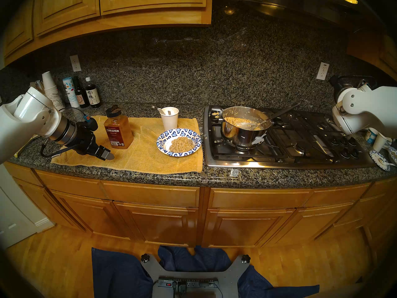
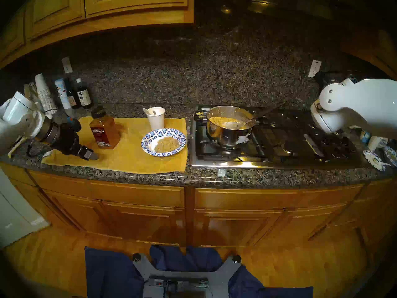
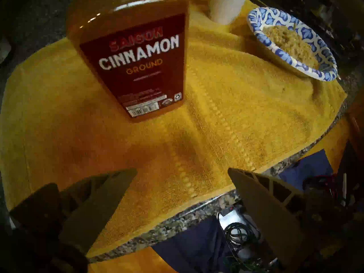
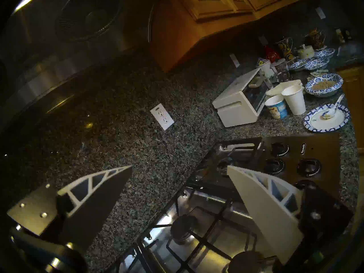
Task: Scoop oatmeal into bowl and add cinnamon
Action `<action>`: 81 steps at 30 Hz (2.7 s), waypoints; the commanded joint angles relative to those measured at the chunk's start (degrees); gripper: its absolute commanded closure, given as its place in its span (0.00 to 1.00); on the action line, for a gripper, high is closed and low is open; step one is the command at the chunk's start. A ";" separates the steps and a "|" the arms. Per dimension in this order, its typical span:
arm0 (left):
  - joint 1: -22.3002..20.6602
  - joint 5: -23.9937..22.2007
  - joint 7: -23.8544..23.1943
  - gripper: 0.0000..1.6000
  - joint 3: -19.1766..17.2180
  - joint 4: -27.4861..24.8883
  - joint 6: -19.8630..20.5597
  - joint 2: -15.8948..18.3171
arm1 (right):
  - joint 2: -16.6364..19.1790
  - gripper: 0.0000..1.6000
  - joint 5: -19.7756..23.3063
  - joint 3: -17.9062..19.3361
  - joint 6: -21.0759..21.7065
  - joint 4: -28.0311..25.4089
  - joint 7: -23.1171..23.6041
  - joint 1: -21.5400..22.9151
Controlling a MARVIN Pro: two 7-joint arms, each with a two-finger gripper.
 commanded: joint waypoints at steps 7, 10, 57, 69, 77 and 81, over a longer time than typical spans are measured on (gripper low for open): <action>-0.58 0.07 5.93 0.00 -1.25 -2.92 -0.13 -0.05 | -0.61 0.00 -0.27 0.85 0.01 0.48 -0.71 1.64; -0.60 -0.20 7.39 0.00 -1.42 -3.61 -0.13 -0.05 | -0.64 0.00 -0.16 0.82 0.01 0.48 -0.64 1.62; -0.43 -10.74 28.49 0.00 -5.29 -9.30 -0.13 -0.05 | -1.36 0.00 1.24 0.56 0.01 0.51 -0.39 1.64; 0.30 -15.71 33.29 0.00 -5.29 -8.43 -0.77 -0.05 | -1.58 0.00 1.51 0.53 0.01 0.52 -0.40 1.67; 0.44 -18.75 36.11 0.00 -5.51 -8.48 -1.43 -0.05 | -1.71 0.00 1.69 0.52 0.01 0.53 -0.41 1.68; 0.57 -20.34 37.73 0.00 -5.59 -8.57 -1.87 -0.05 | -1.79 0.00 1.78 0.51 0.01 0.54 -0.41 1.69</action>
